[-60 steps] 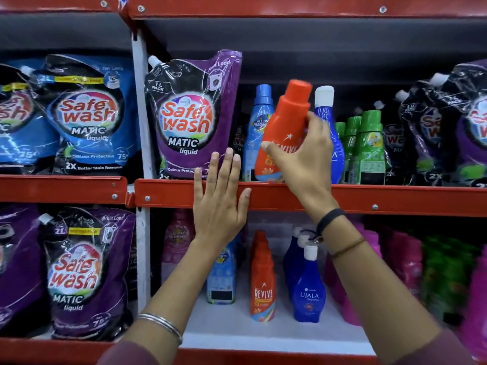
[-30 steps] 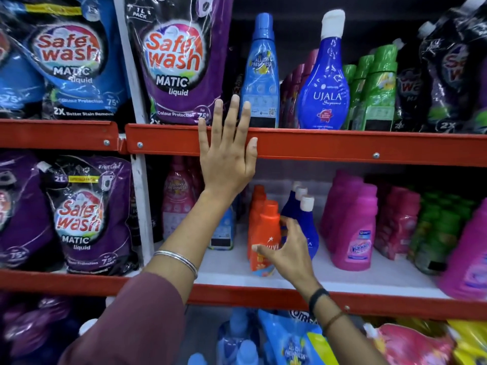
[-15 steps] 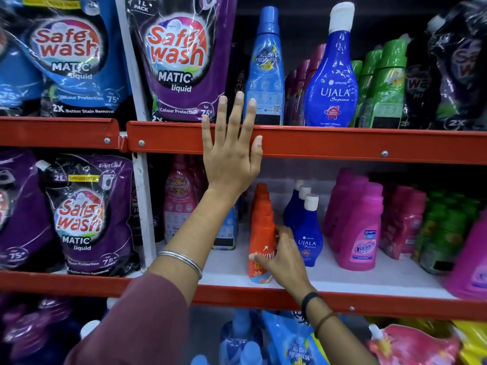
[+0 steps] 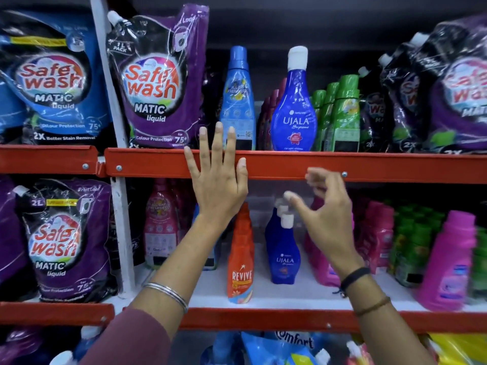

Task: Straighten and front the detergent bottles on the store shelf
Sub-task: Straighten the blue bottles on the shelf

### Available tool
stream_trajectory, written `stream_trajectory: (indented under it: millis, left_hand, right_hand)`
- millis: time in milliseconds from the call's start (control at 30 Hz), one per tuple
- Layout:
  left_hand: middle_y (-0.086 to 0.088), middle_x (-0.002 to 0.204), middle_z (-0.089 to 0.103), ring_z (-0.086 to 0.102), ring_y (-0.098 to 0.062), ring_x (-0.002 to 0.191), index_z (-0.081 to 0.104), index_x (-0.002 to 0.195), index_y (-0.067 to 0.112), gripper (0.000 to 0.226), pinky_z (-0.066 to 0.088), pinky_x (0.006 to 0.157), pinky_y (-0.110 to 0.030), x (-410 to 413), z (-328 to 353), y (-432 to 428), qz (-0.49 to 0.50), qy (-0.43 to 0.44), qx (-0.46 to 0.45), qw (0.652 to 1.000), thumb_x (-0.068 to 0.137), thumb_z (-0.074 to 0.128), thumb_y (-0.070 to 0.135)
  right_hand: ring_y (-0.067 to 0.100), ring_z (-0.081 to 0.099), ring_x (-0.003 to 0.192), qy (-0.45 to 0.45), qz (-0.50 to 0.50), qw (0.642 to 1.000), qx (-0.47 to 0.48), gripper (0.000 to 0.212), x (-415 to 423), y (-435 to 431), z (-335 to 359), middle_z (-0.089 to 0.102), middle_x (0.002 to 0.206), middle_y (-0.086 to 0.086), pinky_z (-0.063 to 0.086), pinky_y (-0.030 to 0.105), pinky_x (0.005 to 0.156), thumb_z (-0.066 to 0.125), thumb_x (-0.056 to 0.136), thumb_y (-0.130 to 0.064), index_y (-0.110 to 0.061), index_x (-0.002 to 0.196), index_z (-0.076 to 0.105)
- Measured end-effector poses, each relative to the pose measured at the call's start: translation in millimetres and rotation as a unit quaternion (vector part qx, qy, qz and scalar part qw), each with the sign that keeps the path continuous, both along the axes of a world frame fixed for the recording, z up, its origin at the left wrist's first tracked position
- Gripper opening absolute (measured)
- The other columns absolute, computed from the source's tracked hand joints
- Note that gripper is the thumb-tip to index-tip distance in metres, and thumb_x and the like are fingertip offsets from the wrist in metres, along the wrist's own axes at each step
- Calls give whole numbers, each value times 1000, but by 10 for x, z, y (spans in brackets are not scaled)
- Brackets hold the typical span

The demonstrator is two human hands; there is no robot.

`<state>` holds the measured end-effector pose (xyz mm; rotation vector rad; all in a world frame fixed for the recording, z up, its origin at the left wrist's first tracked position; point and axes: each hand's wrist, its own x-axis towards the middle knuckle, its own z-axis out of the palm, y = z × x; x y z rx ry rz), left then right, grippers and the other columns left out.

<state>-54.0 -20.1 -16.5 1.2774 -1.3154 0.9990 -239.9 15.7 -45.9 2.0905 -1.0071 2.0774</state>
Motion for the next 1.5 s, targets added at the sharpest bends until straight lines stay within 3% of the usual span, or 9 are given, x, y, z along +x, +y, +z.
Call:
stream_trajectory:
  millis: [167, 300, 400, 500, 700, 867, 1033, 1200, 1500]
  left_hand:
    - [-2, 158, 22, 9, -26, 148, 25, 150, 20, 57, -1, 115, -58, -300, 60, -21, 0, -5, 20, 1000, 96, 30, 38]
    - [-2, 159, 20, 7, -25, 148, 22, 150, 19, 58, -1, 116, -55, -400, 55, -65, 14, -9, 21, 1000, 97, 27, 39]
    - [-4, 159, 20, 8, -25, 148, 22, 151, 18, 58, -1, 116, -54, -378, 43, -86, 32, -25, 11, 999, 97, 26, 40]
    - [-5, 159, 21, 9, -25, 148, 22, 151, 18, 58, -2, 116, -54, -371, 44, -84, 34, -31, 6, 999, 97, 27, 40]
    - [-5, 159, 19, 11, -24, 148, 20, 151, 18, 58, 4, 117, -53, -361, 41, -111, 41, -37, 9, 998, 98, 25, 42]
    - [-8, 158, 23, 13, -23, 147, 22, 150, 16, 57, 7, 119, -44, -341, 32, -116, 32, -47, -6, 998, 99, 24, 41]
    - [-9, 158, 22, 13, -23, 147, 23, 150, 14, 57, 9, 119, -44, -337, 38, -99, 34, -54, -5, 998, 99, 25, 40]
    - [-8, 158, 22, 12, -25, 147, 20, 151, 16, 57, 3, 119, -43, -330, 38, -104, 29, -55, -1, 998, 99, 24, 41]
    - [-7, 158, 22, 15, -27, 146, 23, 150, 16, 57, 9, 118, -45, -326, 35, -103, 19, -54, -5, 998, 99, 26, 41]
  right_hand:
    - [18, 52, 107, 33, -61, 995, -77, 47, -180, -87, 694, 53, 111, 7, 41, 25, 97, 72, 78, -24, -5, 116, 53]
    - [18, 51, 112, 68, -8, 998, 17, 60, -182, -278, 1102, 53, 121, 12, 38, 25, 99, 73, 77, -31, -5, 126, 48]
    - [13, 60, 100, 73, 67, 990, 102, 57, -171, -380, 1243, 62, 115, 4, 51, 32, 91, 71, 79, -32, -7, 125, 50]
    - [12, 63, 91, 24, 108, 988, 105, 52, -190, -448, 1270, 65, 103, -1, 57, 35, 82, 77, 73, -28, -8, 117, 56]
    - [1, 61, 85, -94, 121, 988, 26, 47, -233, -292, 1217, 61, 95, -13, 49, 10, 69, 81, 68, -21, -17, 108, 56]
    - [10, 65, 90, -145, 153, 978, 8, 45, -413, -51, 1254, 66, 103, -5, 52, 18, 72, 80, 69, -24, -19, 107, 57]
    - [15, 65, 88, -128, 212, 967, 62, 41, -572, 116, 921, 68, 101, 1, 55, 28, 76, 81, 68, -17, -19, 103, 59]
    - [11, 67, 86, -114, 246, 955, 122, 54, -629, 200, 351, 71, 101, 5, 55, 20, 75, 80, 58, -17, -10, 107, 60]
    - [9, 68, 86, -81, 249, 927, 270, 45, -586, -106, -752, 72, 97, -1, 56, 23, 74, 81, 63, -3, -15, 101, 62]
